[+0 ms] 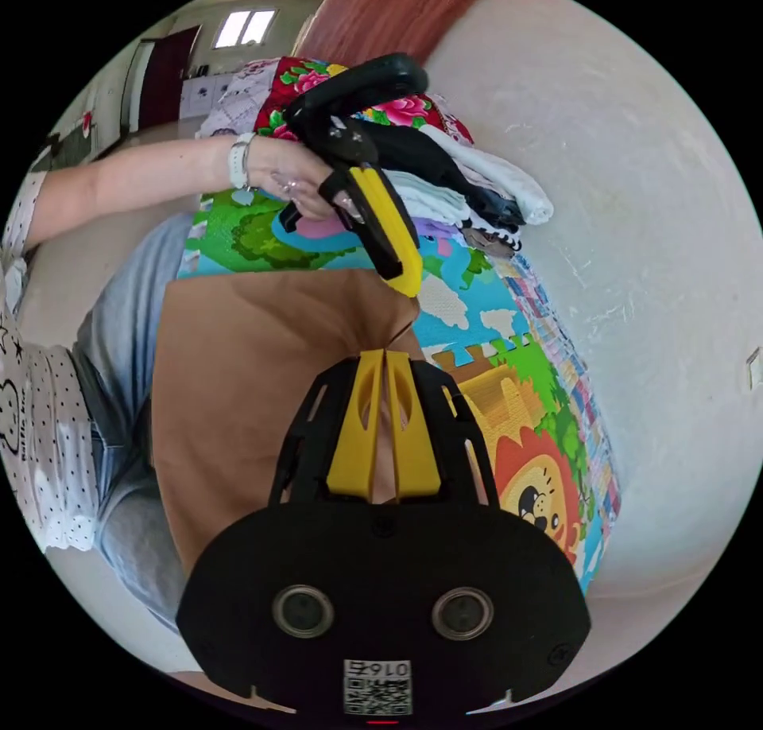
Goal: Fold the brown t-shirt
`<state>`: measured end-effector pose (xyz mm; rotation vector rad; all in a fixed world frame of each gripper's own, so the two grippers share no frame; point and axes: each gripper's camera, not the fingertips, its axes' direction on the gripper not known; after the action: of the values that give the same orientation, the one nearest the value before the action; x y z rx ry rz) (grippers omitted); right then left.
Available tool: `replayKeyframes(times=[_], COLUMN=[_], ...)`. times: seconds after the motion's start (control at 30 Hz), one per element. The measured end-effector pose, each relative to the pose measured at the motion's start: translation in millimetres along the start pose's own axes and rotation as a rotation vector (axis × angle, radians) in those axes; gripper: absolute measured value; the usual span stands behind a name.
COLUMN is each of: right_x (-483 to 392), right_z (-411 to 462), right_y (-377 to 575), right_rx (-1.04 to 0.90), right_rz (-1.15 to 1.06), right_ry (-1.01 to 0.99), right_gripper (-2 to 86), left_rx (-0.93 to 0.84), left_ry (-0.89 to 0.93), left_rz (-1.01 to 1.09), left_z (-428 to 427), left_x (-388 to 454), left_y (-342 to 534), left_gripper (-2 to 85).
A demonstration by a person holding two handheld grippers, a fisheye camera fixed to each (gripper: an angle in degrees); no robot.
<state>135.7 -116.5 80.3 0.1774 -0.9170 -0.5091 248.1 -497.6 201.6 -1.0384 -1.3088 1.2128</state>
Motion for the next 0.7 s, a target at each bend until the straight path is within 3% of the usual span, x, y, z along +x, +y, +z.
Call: replayKeyframes(times=[0.13, 0.4, 0.6, 0.7], right_x=[-15.4, -2.2, 21.6, 44.3], right_z=[-1.7, -4.4, 7.7, 25.1], right_y=[-2.9, -1.8, -6.1, -11.0], right_rx=[-0.003, 0.018, -0.016, -0.080], right_rz=[-0.026, 0.021, 0.086, 0.166], right_ry=[0.053, 0.030, 0.056, 0.086], right_gripper=[-0.2, -0.1, -0.2, -0.3], left_rx=[0.104, -0.096, -0.116, -0.212], left_ry=[0.190, 0.222, 0.075, -0.040], left_rz=[0.032, 0.027, 0.123, 0.141], left_z=[2.9, 35.8, 36.3, 50.9], left_x=[-20.9, -39.6, -31.1, -31.0], left_y=[2.7, -12.6, -13.6, -7.6], left_gripper=[4.4, -0.2, -0.9, -1.0])
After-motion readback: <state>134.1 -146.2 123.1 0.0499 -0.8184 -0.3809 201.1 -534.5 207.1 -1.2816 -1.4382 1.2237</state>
